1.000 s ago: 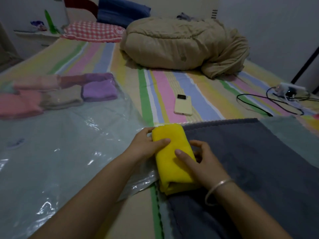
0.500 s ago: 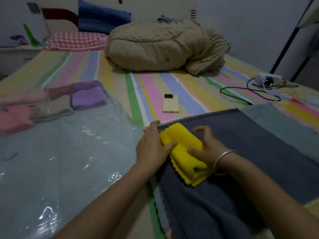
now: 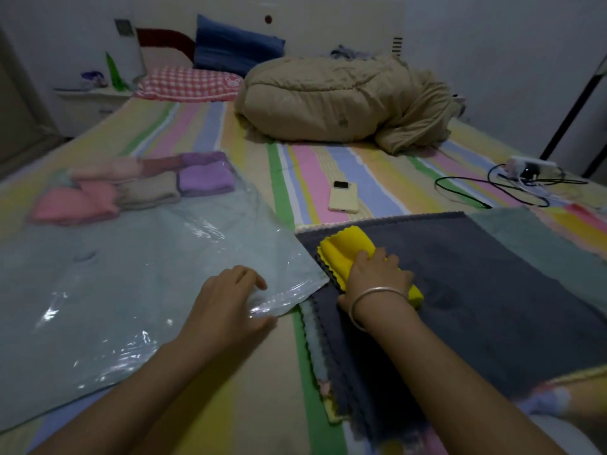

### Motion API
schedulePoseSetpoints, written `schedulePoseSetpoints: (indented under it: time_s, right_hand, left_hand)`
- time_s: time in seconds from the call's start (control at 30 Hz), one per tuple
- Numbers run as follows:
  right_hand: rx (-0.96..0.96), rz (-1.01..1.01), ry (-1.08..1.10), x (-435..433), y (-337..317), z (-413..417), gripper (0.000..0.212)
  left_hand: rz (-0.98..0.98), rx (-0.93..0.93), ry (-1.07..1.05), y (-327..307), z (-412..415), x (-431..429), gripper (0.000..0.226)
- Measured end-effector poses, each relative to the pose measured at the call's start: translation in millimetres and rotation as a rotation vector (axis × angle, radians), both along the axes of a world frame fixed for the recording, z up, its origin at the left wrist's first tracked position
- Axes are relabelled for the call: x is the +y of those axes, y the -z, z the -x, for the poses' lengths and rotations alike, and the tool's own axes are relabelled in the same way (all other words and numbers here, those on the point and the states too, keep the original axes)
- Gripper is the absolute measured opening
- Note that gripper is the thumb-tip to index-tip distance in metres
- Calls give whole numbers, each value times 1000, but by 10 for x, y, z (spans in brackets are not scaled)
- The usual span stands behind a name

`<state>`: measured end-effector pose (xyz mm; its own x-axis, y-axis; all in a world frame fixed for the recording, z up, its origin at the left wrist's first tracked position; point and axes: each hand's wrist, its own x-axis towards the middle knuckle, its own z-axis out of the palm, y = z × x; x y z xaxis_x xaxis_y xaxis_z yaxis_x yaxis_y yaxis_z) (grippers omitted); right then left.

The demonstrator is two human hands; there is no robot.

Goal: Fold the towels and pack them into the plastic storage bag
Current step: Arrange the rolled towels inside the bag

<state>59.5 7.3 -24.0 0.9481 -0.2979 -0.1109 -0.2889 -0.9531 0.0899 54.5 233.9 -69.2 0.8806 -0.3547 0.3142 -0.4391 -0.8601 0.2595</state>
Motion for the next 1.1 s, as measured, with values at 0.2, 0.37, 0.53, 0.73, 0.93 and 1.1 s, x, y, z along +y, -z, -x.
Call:
schedulePoseSetpoints:
  time_s: [0.2,0.37,0.53,0.73,0.93,1.1]
  right_hand:
    - [25,8,55,45,31,-32,57]
    - [-191,-62,-83,-157,-10,112,57]
    - [-561,-376,-298,22,-237,361,67]
    - [-763,-480,-935,744,-385,772,65]
    - [-302,-63,-948,1135,135,645,33]
    - [-162,-336,-722,1353,-86,662,40]
  left_hand:
    - [-27,9,-15,-19,200,387,46]
    - [25,63,-30,-62,254,684,42]
    - [-112,-121,-87,-79,374,847,36]
    - [239,-48,-333,-331,459,1075,7]
    - [780,172,-280,-744,442,1169,10]
    - [377,99,-142,-1071,601,1069,9]
